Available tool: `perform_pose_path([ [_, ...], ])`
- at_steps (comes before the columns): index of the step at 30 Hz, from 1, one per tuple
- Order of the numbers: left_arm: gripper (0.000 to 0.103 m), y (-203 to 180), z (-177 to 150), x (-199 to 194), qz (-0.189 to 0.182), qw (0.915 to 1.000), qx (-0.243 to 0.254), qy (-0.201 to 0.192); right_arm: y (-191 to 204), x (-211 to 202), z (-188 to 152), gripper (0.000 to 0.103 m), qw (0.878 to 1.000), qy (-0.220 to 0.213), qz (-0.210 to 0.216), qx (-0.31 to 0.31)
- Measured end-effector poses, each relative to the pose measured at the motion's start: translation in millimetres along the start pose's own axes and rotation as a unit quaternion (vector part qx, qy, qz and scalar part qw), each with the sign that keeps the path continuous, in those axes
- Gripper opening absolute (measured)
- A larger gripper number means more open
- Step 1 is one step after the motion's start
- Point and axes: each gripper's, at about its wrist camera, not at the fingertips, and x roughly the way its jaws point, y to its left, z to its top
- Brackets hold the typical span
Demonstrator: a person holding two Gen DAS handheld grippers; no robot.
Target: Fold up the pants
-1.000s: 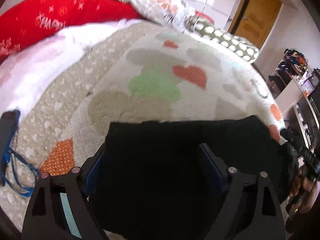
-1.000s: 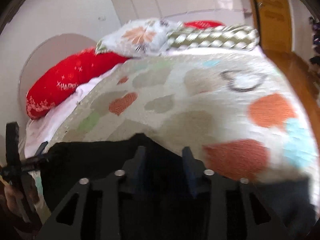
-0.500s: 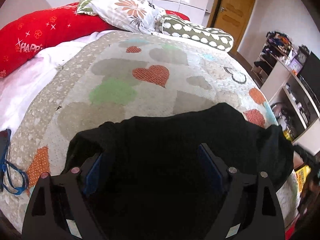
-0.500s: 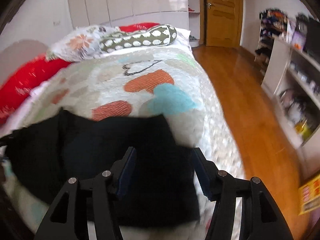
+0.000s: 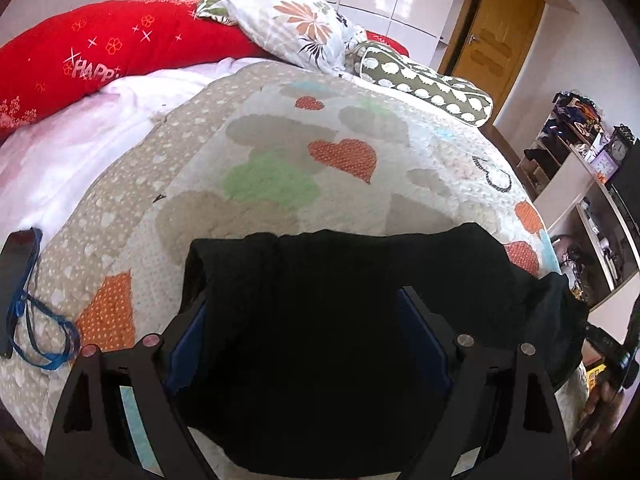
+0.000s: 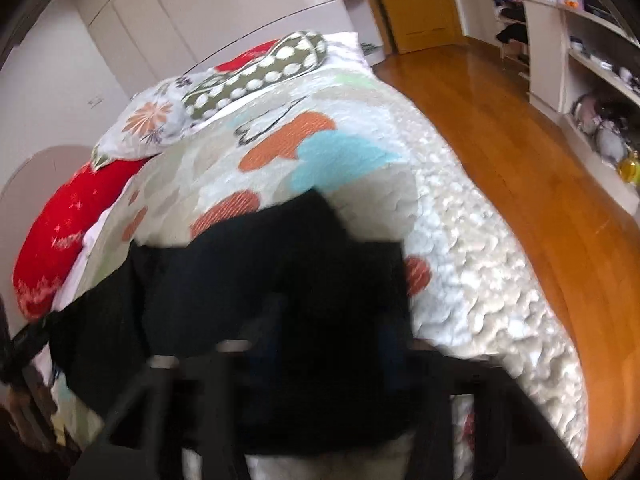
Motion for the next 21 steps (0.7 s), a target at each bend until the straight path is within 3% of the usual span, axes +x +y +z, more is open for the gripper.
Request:
perform_pose_path([
  [2, 0.088, 5, 0, -3, 0.001, 1.0000, -0.003, -0.003, 4, -20, -1, 0.009, 0.999, -0.022, 0.023, -0.009],
  [5, 0.088, 15, 1, -6, 0.009, 0.9999, -0.009, -0.010, 11, -53, -9, 0.008, 0.998, -0.045, -0.006, -0.053],
  [7, 0.088, 22, 1, -3, 0.011, 0.9997, -0.023, -0.006, 3, -60, -16, 0.009, 0.998, -0.038, -0.007, -0.043],
  [11, 0.088, 26, -3, -2, 0.006, 0.9994, -0.033, 0.004, -12, -32, -25, 0.025, 0.999, 0.024, -0.034, -0.031],
  [13, 0.088, 25, -5, -12, 0.013, 0.9998, -0.015, -0.004, -15, -43, -22, 0.034, 0.999, 0.008, -0.044, -0.025],
  [14, 0.088, 26, -6, -16, 0.020, 0.9997, -0.008, -0.009, -13, -53, -17, 0.043, 0.997, -0.011, -0.065, -0.031],
  [16, 0.088, 27, -4, -22, 0.034, 0.9993, 0.003, -0.018, -4, -68, -6, 0.047, 0.994, -0.045, -0.086, -0.047],
  [18, 0.088, 29, -4, -25, 0.039, 0.9990, 0.005, -0.020, 12, -77, 3, 0.047, 0.994, -0.068, -0.052, -0.072],
  [21, 0.088, 32, -4, -20, 0.041, 0.9990, 0.001, -0.016, 57, -58, 14, 0.047, 0.990, -0.057, 0.055, -0.119],
])
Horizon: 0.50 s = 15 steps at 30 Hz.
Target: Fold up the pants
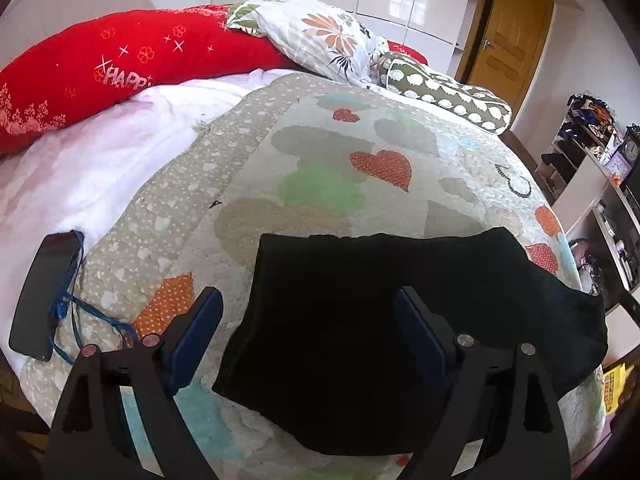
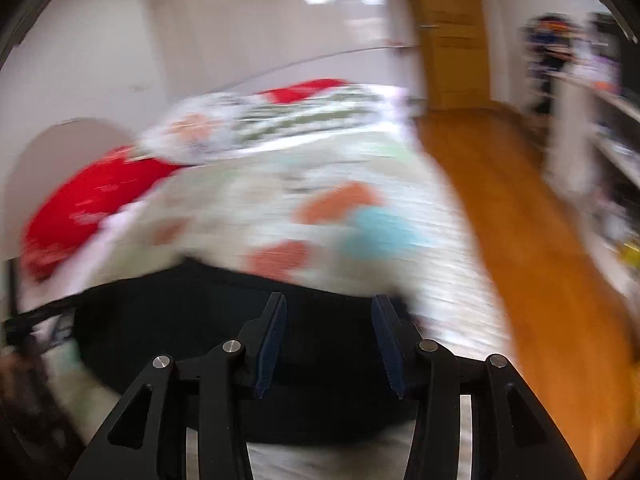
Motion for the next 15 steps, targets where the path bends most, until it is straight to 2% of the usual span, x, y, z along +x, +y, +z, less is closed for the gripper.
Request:
perform_pose_path([
  [2, 0.088, 3, -2, 4, 0.004, 1.0000, -0.004, 0.006, 33, 30, 9, 0.046, 0.998, 0.008, 0.043, -0.049],
  [6, 0.088, 9, -6, 15, 0.011, 0.9997, -0.010, 0.017, 93, 95, 19, 0.044, 0.985, 0.045, 0.078, -0.147],
  [10, 0.088, 15, -8, 27, 0.014, 0.9993, -0.017, 0.031, 119, 154, 16, 0.044, 0.972, 0.097, 0.067, -0.203],
  [12, 0.088, 18, -8, 32, 0.013, 0.9991, -0.021, 0.035, 119, 174, 14, 0.043, 0.969, 0.121, 0.059, -0.207],
  [13, 0.088, 19, -8, 33, 0.012, 0.9990, -0.022, 0.037, 118, 180, 11, 0.038, 0.968, 0.134, 0.063, -0.202],
  [15, 0.088, 20, -8, 36, 0.014, 0.9990, -0.021, 0.037, 117, 182, 11, 0.013, 0.967, 0.137, 0.074, -0.203],
])
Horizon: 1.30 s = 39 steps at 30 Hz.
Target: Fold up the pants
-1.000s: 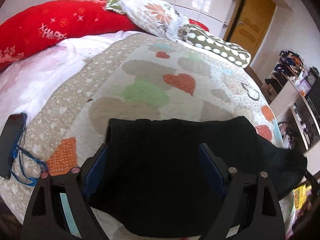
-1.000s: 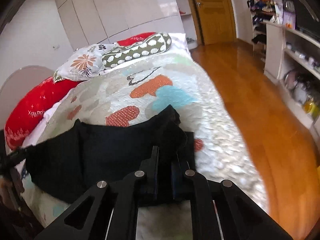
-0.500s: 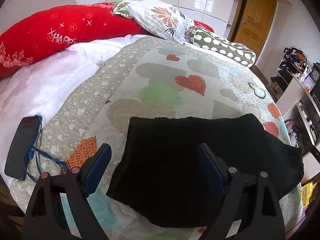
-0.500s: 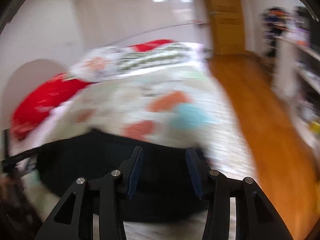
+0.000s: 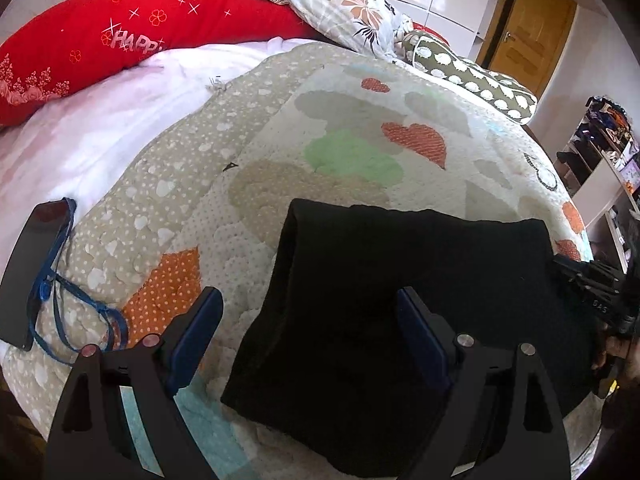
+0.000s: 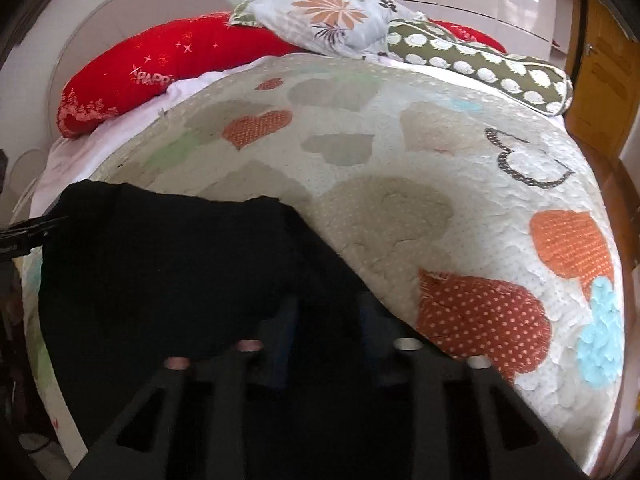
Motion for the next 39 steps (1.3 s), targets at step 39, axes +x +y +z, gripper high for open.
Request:
perform_pose_path([
  [39, 0.100, -9, 14, 15, 0.013, 0.9998, -0.018, -0.002, 7, -39, -32, 0.031, 0.994, -0.042, -0.012, 0.097],
])
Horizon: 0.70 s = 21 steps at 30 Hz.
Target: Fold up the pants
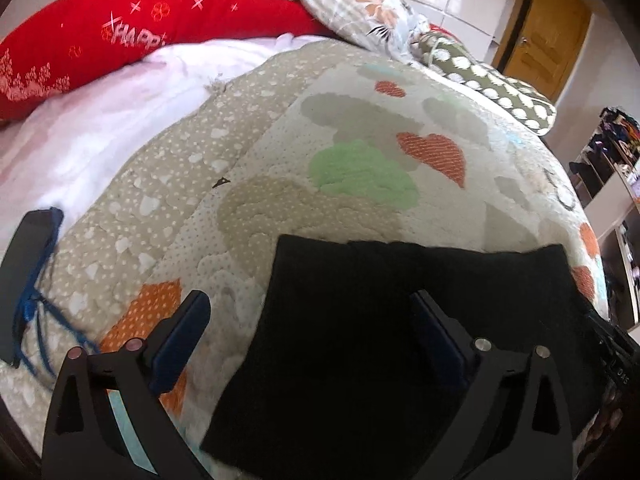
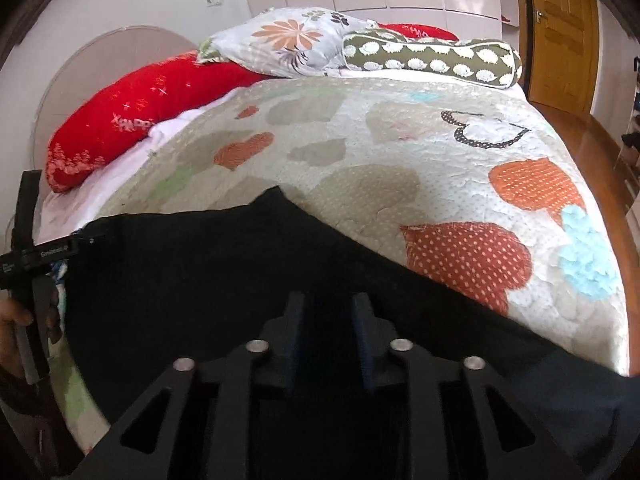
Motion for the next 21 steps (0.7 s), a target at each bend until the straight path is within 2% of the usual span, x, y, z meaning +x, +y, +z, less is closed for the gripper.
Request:
perform_pose_path([
  [10, 0.100, -37, -13, -48, -0.030, 0.9976, 0.046, -0.043, 1, -41, -31, 0.035, 1.000, -0.011, -0.012, -0.005],
  [16, 0.100, -51, -26, -43, -0.029, 0.9969, 0.062, -0.037, -13, -47, -55, 0.035, 0.999, 0.003, -0.032, 0.004],
  [21, 0.100, -53, -42, -27, -0.024, 0.9978, 0.057, -0.026, -27, -56, -71, 0.036, 0.999, 0.000, -0.042, 0.015],
])
